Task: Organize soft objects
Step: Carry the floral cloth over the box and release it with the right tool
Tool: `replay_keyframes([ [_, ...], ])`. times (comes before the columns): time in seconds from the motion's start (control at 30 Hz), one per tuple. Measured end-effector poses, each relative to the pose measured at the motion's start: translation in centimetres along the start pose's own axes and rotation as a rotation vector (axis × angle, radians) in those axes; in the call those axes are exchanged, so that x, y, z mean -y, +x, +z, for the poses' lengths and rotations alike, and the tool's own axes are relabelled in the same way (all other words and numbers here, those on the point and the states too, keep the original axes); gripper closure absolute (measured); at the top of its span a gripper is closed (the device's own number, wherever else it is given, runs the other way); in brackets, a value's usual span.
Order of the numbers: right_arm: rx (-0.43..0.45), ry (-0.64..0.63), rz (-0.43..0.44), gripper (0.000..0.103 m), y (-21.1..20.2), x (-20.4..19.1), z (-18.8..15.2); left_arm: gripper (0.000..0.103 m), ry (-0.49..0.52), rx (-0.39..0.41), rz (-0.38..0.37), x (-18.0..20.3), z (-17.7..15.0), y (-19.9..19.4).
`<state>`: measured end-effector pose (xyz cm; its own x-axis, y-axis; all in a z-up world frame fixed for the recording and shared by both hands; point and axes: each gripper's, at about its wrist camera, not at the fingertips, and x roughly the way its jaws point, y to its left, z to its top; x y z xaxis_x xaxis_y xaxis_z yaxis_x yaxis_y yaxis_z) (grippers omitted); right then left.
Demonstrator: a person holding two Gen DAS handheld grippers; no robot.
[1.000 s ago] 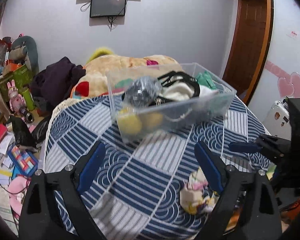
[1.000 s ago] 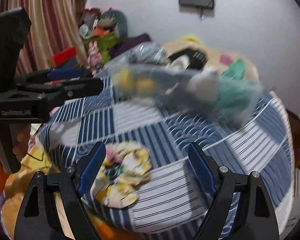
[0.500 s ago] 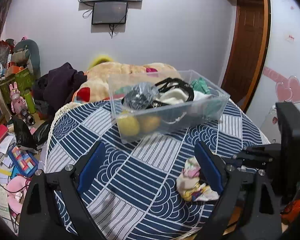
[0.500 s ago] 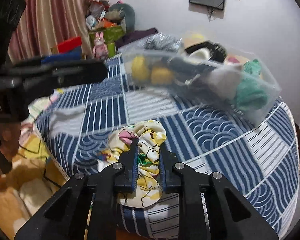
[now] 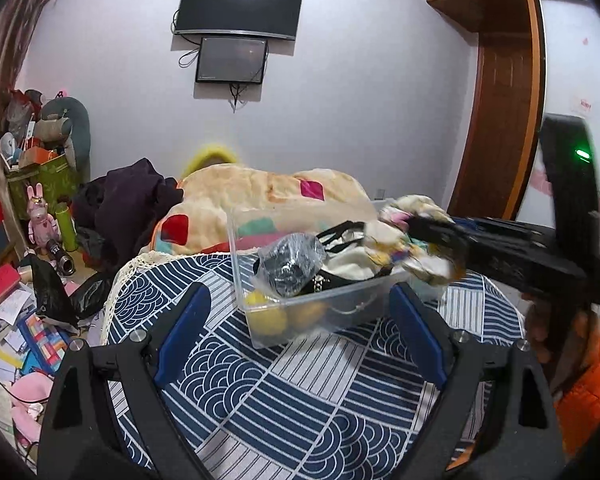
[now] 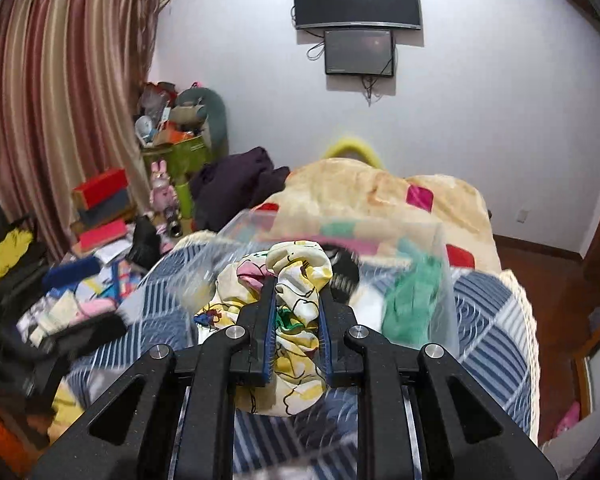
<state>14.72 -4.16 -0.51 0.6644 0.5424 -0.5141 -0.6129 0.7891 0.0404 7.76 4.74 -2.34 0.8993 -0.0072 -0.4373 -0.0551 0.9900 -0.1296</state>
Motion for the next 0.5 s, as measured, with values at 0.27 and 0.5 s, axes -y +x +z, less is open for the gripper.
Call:
replay_keyframes([
  [0.27, -0.112, 0.013, -0.051, 0.084, 4.0, 1.0, -0.5, 0.012, -0.009, -0.001, 0.001, -0.3, -0.1, 0.8],
  [0.5, -0.139, -0.023, -0.097, 0.047, 3.6, 1.2, -0.8, 0.012, -0.025, -0.008, 0.001, -0.4, -0.3, 1.1],
])
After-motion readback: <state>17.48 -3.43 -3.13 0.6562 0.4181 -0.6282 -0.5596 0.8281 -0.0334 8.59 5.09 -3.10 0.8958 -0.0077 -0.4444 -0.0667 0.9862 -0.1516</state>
